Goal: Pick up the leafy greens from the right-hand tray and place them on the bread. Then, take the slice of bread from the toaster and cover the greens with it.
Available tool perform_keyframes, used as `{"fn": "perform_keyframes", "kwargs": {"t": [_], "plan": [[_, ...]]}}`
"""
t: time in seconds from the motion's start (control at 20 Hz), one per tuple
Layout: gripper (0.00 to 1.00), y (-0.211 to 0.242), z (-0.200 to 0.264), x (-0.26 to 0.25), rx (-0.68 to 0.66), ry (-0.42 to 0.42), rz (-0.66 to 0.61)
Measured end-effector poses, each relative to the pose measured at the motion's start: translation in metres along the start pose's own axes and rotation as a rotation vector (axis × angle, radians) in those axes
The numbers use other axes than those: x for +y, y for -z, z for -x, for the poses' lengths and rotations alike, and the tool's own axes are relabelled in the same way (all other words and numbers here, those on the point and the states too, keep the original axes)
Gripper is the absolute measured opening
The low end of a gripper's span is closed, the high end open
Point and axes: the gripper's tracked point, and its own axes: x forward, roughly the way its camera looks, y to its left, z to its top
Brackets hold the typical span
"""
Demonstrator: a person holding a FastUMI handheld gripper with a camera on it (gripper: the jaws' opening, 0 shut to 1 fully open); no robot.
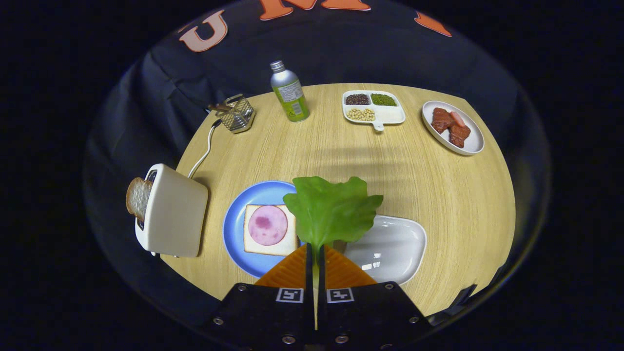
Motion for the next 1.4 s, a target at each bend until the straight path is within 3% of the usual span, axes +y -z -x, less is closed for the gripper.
{"fn": "perform_keyframes", "kwargs": {"t": [0.65, 1.1, 1.2, 1.4], "plan": [[0.03, 0.004, -0.032, 0.078, 0.064, -0.096, 0.086], [0.04, 0.018, -0.07, 0.087, 0.115, -0.062, 0.102], [0.06, 0.021, -0.076, 0.08, 0.125, -0.038, 0.102], [0.21, 0.021, -0.076, 0.082, 0.121, -0.045, 0.091]]}}
